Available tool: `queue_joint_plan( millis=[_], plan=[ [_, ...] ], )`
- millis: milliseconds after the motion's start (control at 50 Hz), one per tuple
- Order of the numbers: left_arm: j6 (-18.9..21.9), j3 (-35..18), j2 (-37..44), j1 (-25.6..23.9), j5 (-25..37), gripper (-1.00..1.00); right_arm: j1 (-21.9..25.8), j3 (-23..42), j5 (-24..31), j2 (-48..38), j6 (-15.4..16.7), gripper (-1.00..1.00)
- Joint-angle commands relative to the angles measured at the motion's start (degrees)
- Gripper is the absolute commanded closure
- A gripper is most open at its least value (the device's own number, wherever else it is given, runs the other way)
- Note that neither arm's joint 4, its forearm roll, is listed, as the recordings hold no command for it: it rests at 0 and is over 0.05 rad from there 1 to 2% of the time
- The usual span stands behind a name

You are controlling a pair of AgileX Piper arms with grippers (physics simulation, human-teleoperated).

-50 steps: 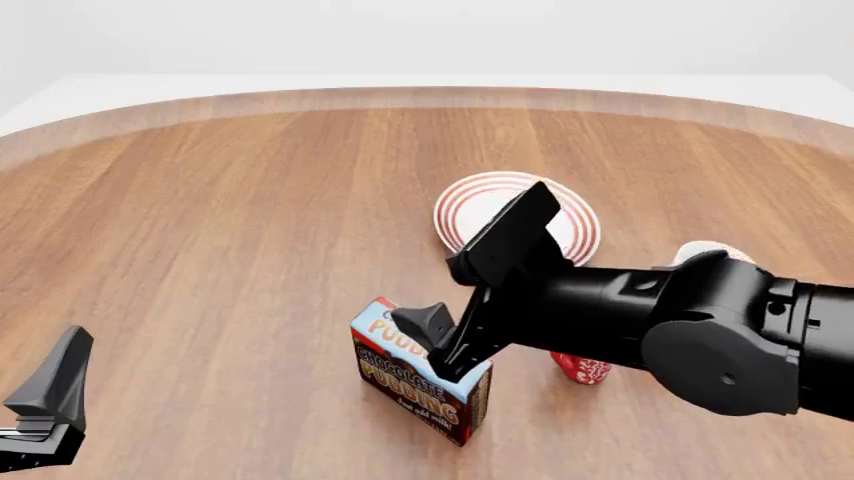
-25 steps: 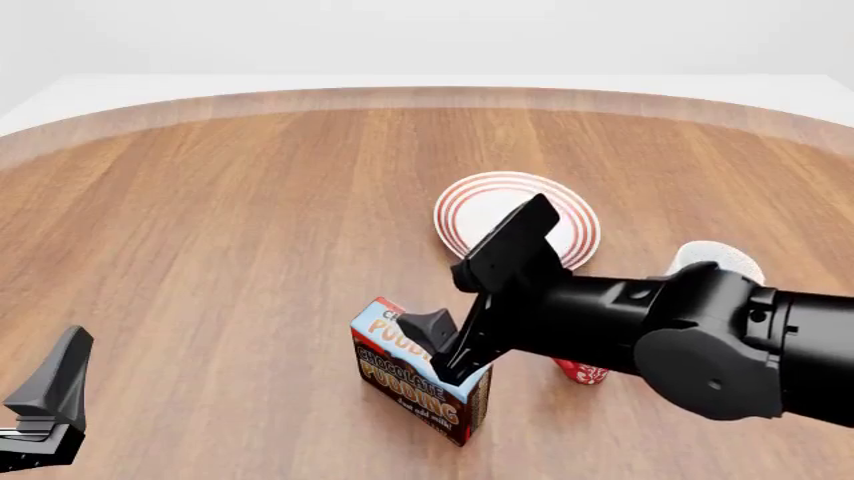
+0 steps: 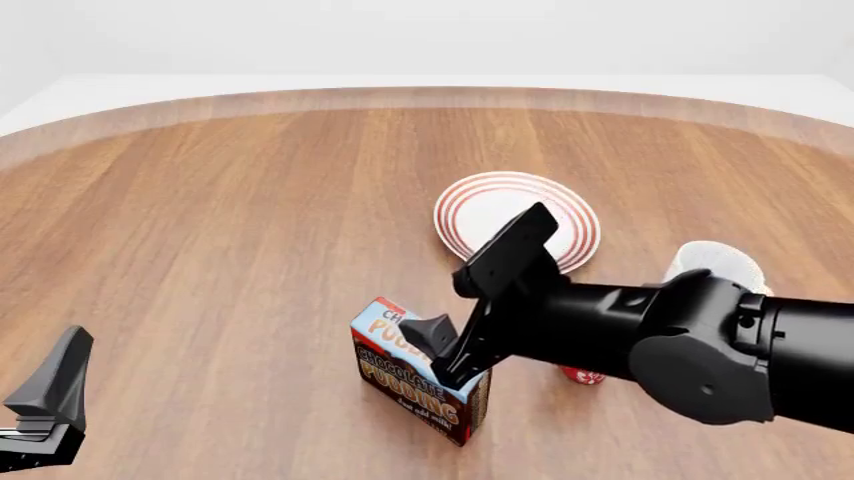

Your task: Put the chocolate pudding to the right of the plate.

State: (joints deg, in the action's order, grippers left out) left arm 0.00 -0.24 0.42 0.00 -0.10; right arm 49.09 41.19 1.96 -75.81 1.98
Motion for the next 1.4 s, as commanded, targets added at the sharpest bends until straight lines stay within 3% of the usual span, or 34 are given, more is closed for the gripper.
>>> queue_joint_plan(
  millis=[20, 1400],
  plan=[
    [0.00, 0.00, 0.00, 0.00, 0.00, -1.00, 0.13, -0.43, -0.80, -0.71, -0.65, -1.00],
    [0.00, 0.00, 0.00, 0.00, 0.00, -1.00, -0.45, -2.51, -4.90, -5.16, -1.86, -1.00]
  ],
)
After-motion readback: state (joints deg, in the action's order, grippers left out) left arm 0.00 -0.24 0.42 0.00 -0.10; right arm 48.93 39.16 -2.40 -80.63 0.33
